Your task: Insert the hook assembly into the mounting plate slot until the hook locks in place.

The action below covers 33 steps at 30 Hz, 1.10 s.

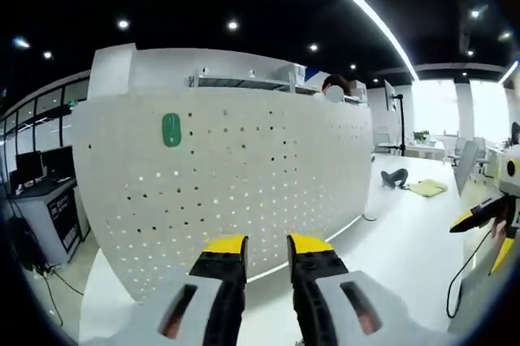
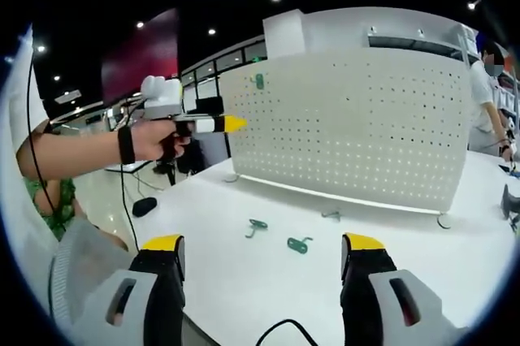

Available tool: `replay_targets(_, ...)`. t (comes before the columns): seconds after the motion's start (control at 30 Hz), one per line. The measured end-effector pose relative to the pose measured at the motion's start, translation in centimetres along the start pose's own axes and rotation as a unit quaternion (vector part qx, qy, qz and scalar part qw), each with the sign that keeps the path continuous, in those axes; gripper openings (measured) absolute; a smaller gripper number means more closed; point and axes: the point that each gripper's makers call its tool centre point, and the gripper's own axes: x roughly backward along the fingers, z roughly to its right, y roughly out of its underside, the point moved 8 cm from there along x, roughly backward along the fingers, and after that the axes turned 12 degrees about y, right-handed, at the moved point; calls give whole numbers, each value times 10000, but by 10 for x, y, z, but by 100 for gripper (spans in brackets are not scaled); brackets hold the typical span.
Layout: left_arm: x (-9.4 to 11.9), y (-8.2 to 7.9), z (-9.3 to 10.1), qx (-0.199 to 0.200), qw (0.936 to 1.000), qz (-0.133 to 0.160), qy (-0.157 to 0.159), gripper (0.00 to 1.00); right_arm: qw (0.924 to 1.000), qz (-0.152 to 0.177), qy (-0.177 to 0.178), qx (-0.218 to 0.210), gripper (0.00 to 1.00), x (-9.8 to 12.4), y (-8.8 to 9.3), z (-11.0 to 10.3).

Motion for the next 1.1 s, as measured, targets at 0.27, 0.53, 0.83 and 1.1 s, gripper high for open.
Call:
replay_targets(0.27,6,23,6,138,9996,-195,165,21,10000,-18,-41,13,80,0,2,-3)
replay_targets(0.53,9,48,13,408,9974,-371,459,21,10000,-57,-23,-25,79,2,5,-3)
replay_targets(0.83,11,78,19,520,9930,-736,762,22,9999,-95,32,-60,78,4,7,-3)
replay_targets(1.1,9,103,23,728,9872,-1006,1003,23,9998,-173,85,-78,78,5,9,-1)
